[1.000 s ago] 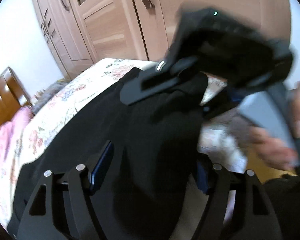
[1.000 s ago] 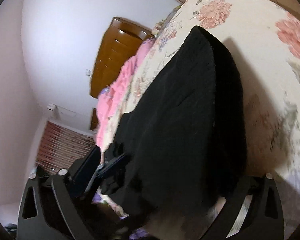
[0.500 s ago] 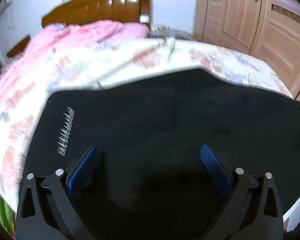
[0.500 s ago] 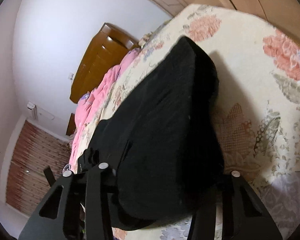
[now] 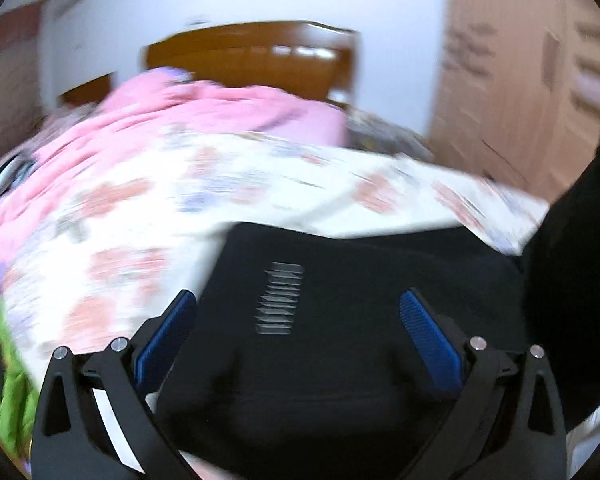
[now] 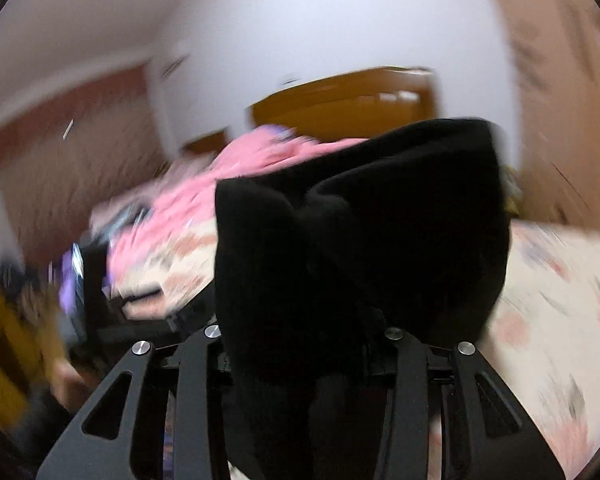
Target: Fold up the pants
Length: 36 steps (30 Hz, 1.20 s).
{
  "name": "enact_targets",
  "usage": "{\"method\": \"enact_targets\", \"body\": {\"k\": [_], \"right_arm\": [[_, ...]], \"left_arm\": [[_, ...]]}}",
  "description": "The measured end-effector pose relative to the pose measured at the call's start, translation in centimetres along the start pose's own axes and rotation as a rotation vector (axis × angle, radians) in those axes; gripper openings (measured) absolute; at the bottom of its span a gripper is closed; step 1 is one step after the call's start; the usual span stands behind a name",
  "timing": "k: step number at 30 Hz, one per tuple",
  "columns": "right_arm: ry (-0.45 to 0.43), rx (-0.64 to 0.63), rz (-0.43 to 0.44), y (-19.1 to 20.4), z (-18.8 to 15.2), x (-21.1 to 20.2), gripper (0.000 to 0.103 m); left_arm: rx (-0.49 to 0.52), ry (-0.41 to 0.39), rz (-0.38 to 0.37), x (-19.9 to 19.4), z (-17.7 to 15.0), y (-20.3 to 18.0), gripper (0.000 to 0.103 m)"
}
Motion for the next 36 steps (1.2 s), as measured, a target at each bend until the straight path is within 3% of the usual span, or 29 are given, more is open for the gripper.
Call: {"method": "enact_targets", "body": {"k": [3,6,9,13,15,17,20,22,24,25,27,30,32,36], "right_arm": [[0.145,-0.227,-0.042,6.1,-2.7,6.4,0.039],[0.291,-0.435,-0.137,9.7,-7.9,11.0,0.039],[0.202,-0.623,-0.244,11.5,-10.4,10.8,0.039],[0.131,-0.678,-0.307,11.2,-10.7,9.7,0.039],[0.102,-0.720,-0.340,11.6,-11.2,9.8,0.039],[0.086,-0.755,-0.367,11.9,-11.7,10.0,0.039],[0.075,-0.762,-0.376,12.2,-12.0,10.3,0.039],[0.072,-0.768,-0.381,12.2,-12.0,10.2,0.039],[0.081,-0.776,-0.366,12.2,-12.5,9.4,0.047],[0.107,-0.781,-0.336,12.5,-12.5,9.4,0.060],[0.156,-0.763,-0.257,12.3,-12.1,8.0,0.068],[0.139,-0.692,-0.182,10.2,-10.9,3.4,0.085],[0.123,-0.590,-0.173,7.1,-10.1,0.1,0.086],[0.172,-0.368,-0.191,0.3,-10.5,-3.9,0.086]], "left_arm": [[-0.114,0.018,0.035,-1.3,-0.9,5.5,0.101],[-0.202,0.038,-0.010,-2.7,-2.8,9.3,0.101],[-0.272,0.062,-0.181,-3.0,-4.1,10.5,0.101],[-0.319,0.120,-0.483,-1.2,-3.0,8.2,0.101],[-0.293,0.169,-0.633,0.2,-1.1,5.6,0.101],[-0.227,0.223,-0.710,1.4,0.3,3.0,0.101],[-0.135,0.387,-0.725,4.4,1.4,-1.0,0.101],[-0.108,0.449,-0.783,5.9,1.6,-3.1,0.101],[-0.110,0.487,-0.838,6.9,1.4,-4.4,0.100],[-0.104,0.504,-0.830,7.4,1.4,-5.0,0.099],[-0.093,0.524,-0.784,8.2,1.1,-5.7,0.097],[-0.113,0.539,-0.789,9.2,0.4,-5.5,0.097],[-0.113,0.535,-0.788,9.2,-0.1,-5.5,0.097],[-0.127,0.519,-0.788,9.2,0.1,-5.3,0.096]]}}
Point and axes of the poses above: each gripper's, at about its wrist camera, not at the fingertips, and x roughly the way its jaws point, y to its left, z to its top, the point moved 2 cm from there along x, roughly the way its jaws point, and after that the axes turned 7 degrees about x, right-handed, at the moved point
